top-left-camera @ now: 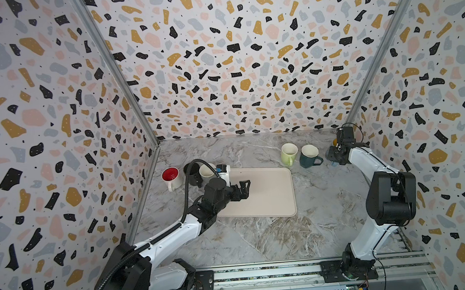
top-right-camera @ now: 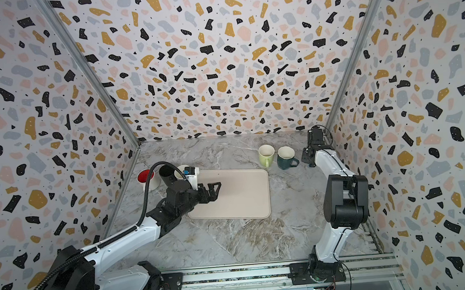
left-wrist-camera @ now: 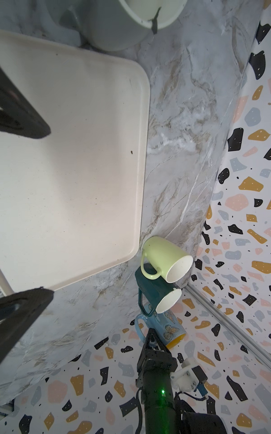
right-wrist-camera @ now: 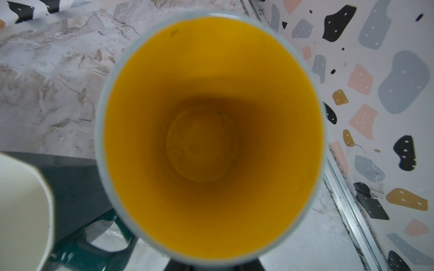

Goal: Turn the mug right side up
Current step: Place the mug at the top-right of the table.

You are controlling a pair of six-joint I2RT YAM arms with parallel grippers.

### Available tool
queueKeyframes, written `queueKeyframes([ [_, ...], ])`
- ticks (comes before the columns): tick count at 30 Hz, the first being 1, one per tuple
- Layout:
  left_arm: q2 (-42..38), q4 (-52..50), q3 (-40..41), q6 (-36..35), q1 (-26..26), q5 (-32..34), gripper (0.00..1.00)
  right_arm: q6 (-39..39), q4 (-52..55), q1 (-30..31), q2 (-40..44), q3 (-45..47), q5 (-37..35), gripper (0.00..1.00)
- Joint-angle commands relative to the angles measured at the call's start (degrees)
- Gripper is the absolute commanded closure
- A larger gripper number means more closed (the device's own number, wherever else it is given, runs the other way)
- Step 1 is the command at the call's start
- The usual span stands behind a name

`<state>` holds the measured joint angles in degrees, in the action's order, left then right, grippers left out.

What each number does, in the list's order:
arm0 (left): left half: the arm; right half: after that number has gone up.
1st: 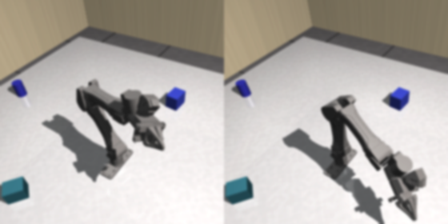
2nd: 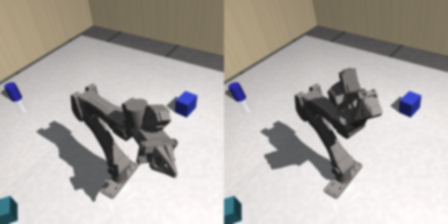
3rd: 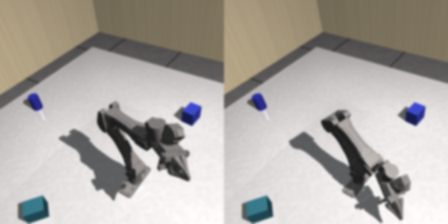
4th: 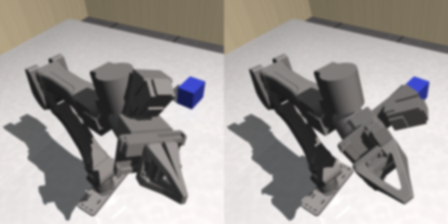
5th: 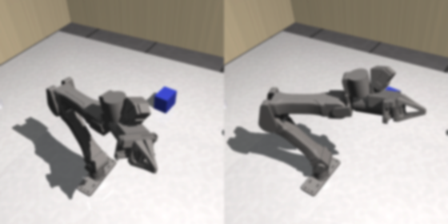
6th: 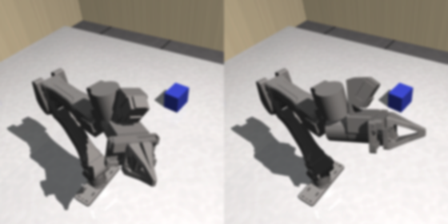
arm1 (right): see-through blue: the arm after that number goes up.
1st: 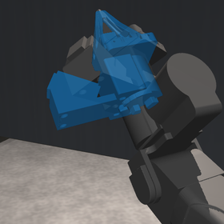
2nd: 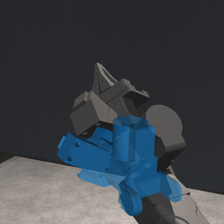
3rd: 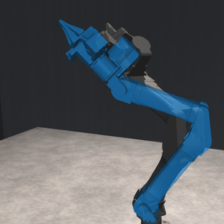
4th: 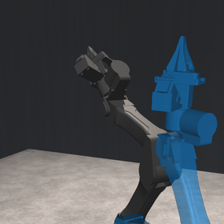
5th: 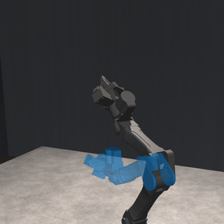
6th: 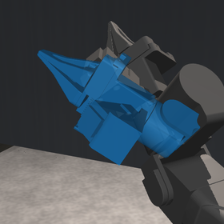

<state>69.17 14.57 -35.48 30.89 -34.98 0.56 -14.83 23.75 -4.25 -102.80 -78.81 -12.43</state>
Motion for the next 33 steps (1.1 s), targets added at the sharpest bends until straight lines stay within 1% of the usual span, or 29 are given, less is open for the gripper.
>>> queueKeyframes([
  [1, -0.6, 1.5, 0.3, -1.0, 0.3, 0.8, 0.00, 0.5, -4.2, -0.2, 1.3, -4.3, -1.1, 1.00],
  [9, -0.3, 1.2, 0.1, -1.1, 0.3, 0.7, 0.00, -0.3, -3.5, -0.2, -1.2, -5.8, 0.5, 1.00],
  [10, -0.3, 1.1, 0.0, -1.1, 0.3, 0.8, 0.00, -0.2, -3.5, -0.2, -1.3, -5.7, 0.6, 0.90],
  [11, -0.3, 1.0, 0.0, -1.1, 0.3, 0.8, 0.00, -0.4, -3.4, -0.2, -1.3, -5.7, 1.0, 0.77],
  [13, -0.2, 1.0, 0.0, -1.1, 0.3, 0.8, 0.00, -0.6, -3.4, -0.2, -1.0, -5.4, 1.6, 0.54],
  [16, 0.1, 0.9, -0.1, -1.2, 0.3, 0.8, 0.00, -0.7, -4.7, -0.2, 0.5, -3.8, 2.6, 0.37],
  [17, 0.2, 0.9, -0.1, -1.3, 0.3, 0.8, 0.00, -0.9, -5.2, -0.2, 1.1, -3.2, 2.8, 0.34],
  [21, 0.4, 0.7, -0.2, -1.6, 0.3, 1.4, 0.00, -1.6, -6.9, -0.3, 4.2, -0.7, 3.7, 0.31],
  [23, 0.3, 0.2, -0.6, -2.4, 0.3, 2.9, 0.00, -1.9, -9.9, -0.2, 6.6, 2.3, 5.2, 0.29],
  [24, 0.2, -0.6, -0.9, -3.0, 0.3, 4.0, 0.00, -1.9, -12.2, -0.2, 8.4, 4.5, 6.4, 0.28],
  [26, -0.4, -2.3, -1.3, -4.6, 0.4, 7.1, 0.00, -1.7, -20.5, -0.2, 13.1, 11.8, 10.1, 0.26],
  [28, -1.3, -2.6, -1.5, -6.5, 0.4, 11.9, 0.00, -1.5, -27.8, 0.1, 17.4, 18.9, 12.2, 0.24],
  [30, -2.2, -3.0, -1.7, -9.3, 0.4, 18.6, 0.00, -1.4, -34.8, 0.3, 21.2, 25.8, 12.6, 0.22],
  [33, -3.3, -2.8, -1.4, -13.6, 0.7, 32.5, 0.00, -1.5, -46.2, 0.9, 25.4, 36.1, 12.8, 0.19],
])
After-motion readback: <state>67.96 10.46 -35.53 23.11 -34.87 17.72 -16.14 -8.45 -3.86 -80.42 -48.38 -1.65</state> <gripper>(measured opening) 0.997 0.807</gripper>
